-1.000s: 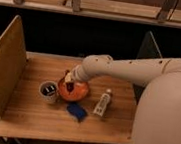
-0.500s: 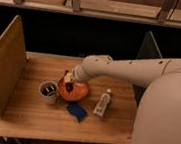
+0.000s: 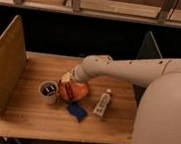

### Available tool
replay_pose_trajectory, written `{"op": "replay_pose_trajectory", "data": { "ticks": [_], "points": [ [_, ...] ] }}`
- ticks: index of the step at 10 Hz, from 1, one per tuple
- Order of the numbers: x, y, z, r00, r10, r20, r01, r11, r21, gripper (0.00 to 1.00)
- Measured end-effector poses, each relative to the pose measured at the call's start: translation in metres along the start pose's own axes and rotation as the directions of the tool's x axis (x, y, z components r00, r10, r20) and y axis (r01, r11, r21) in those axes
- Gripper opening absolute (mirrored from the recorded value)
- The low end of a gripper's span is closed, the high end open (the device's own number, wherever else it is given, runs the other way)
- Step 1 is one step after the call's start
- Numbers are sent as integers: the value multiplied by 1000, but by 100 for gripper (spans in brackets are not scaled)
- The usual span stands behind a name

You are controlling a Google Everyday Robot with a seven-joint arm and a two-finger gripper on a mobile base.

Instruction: Place the pepper in the ceramic bowl

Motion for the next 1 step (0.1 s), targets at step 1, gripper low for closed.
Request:
{"op": "replay_pose_trajectory", "data": {
  "ticks": [1],
  "points": [
    [0,0,0,1000,0,0,0,1000,0,80]
  ]
}}
